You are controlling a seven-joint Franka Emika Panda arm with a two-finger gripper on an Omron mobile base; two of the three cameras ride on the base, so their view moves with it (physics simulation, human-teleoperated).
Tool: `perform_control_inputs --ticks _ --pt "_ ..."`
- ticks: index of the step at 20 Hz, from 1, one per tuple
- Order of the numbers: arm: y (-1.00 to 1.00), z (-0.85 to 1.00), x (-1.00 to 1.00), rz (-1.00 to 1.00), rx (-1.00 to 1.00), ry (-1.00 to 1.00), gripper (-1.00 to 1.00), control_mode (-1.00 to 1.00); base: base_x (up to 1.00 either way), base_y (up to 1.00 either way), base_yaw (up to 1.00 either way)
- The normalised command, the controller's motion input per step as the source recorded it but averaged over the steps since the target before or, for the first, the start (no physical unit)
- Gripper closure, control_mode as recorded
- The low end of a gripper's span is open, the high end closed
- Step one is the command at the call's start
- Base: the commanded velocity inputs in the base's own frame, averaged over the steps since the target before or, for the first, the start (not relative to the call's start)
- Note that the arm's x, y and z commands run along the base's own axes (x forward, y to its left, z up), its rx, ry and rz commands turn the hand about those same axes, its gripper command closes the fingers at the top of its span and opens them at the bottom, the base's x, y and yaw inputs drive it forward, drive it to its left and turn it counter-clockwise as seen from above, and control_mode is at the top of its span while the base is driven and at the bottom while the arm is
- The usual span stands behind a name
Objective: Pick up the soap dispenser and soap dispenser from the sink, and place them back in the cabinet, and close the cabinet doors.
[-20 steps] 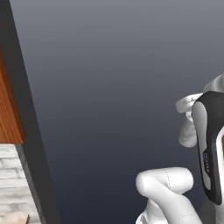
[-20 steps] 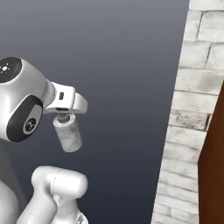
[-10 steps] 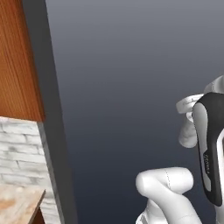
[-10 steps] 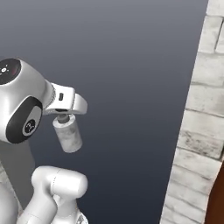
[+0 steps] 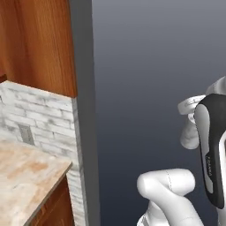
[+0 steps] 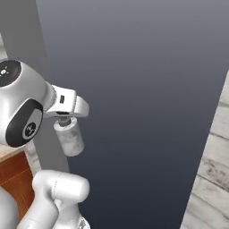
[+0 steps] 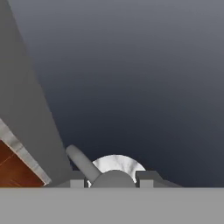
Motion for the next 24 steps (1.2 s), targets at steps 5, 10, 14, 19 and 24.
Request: perform_control_inputs --ticks 5,10,14,19,24 --pt "0.0 0.0 0.0 0.0 0.0 0.0 1.0 1.0 -0.21 0.1 0.48" --pt "0.0 0.0 0.0 0.0 0.0 0.0 1.0 1.0 -0.02 0.09 0.53" --pt "0.0 0.0 0.0 0.0 0.0 0.0 1.0 1.0 0.0 0.08 0.52" --pt "0.0 0.0 0.0 0.0 0.0 0.0 1.0 1.0 0.04 0.06 0.5" --pt "0.0 0.0 0.0 0.0 0.0 0.0 1.0 1.0 0.3 0.07 0.46"
